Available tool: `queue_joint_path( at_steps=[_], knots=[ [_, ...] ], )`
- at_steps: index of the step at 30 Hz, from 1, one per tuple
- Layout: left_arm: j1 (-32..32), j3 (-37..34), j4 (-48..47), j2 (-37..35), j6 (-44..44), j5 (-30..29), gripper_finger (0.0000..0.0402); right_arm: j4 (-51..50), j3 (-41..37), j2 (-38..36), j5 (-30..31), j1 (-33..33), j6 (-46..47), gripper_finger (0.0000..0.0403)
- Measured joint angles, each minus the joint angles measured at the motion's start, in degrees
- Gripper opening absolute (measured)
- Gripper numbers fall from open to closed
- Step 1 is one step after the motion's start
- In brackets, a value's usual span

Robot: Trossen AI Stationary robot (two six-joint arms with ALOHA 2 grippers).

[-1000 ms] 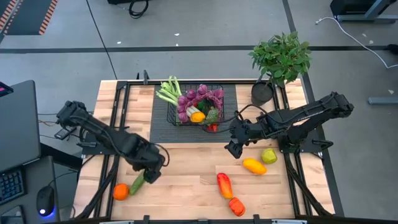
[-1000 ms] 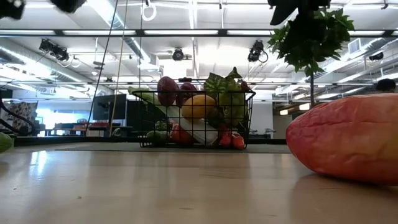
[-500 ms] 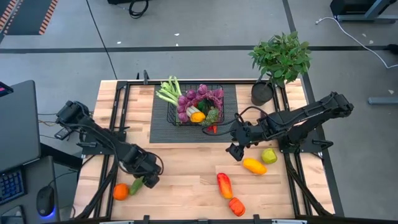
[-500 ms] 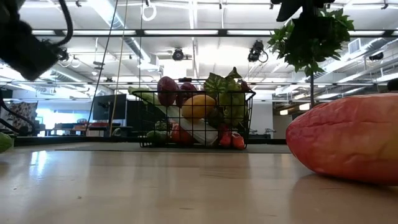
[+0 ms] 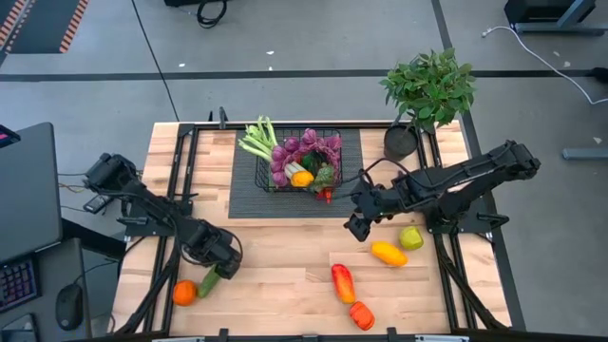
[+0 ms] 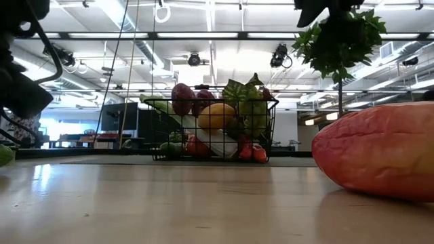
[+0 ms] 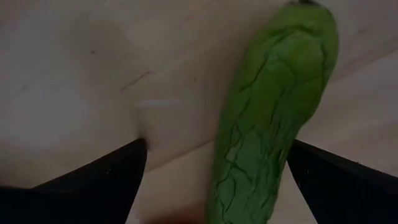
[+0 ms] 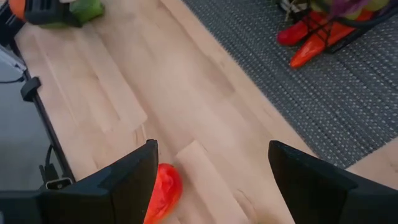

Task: Build produce basket
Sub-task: Put the cucumber into the wire basket

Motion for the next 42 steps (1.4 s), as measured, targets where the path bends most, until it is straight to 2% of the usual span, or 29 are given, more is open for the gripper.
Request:
queue_joint_path(
  at_steps=[4, 7, 13, 19, 23, 28, 32, 34, 38, 42],
  knots=[
    [0.42, 0.18, -0.06, 0.04, -0.90, -0.43, 0.0387, -0.02, 0.00, 0.00, 0.05, -1.80, -1.05, 0.0307],
    [0.37, 0.47, -1.07, 0.13, -1.28, -1.14, 0.0368, 0.08, 0.00, 0.00, -0.09, -3.15, -1.92, 0.0307],
    [0.32, 0.55, -1.84, 0.20, -6.23, -2.19, 0.0269, 0.06, 0.00, 0.00, -0.46, -5.21, -4.75, 0.0307],
    [1.27, 2.49, -1.00, 0.32, -6.83, -4.64, 0.0159, 0.04, 0.00, 0.00, -2.29, -6.71, -9.96, 0.0307],
    [4.11, 5.05, -1.38, 0.30, -4.85, -4.48, 0.0114, -0.32, 0.00, 0.00, -4.12, -7.87, -13.46, 0.0307],
    [10.38, 10.51, -6.56, 0.23, 3.02, -4.72, 0.0114, -1.62, 0.00, -0.03, -5.30, -8.29, -14.08, 0.0307],
    [17.13, 18.35, -15.25, 0.23, 13.35, -5.75, 0.0122, -2.61, 0.00, -0.46, -5.62, -8.19, -13.53, 0.0307],
    [20.87, 23.10, -19.94, 0.23, 19.35, -8.25, 0.0121, -2.62, 0.00, -0.73, -5.73, -8.19, -13.44, 0.0307],
    [28.42, 31.86, -23.69, 0.15, 32.36, -18.48, 0.0119, -2.49, 0.00, -0.98, -5.66, -8.19, -13.15, 0.0307],
    [36.81, 36.95, -21.83, 0.15, 49.51, -21.05, 0.0121, -2.87, 0.00, -1.23, -7.56, -8.05, -9.95, 0.0307]
  ],
)
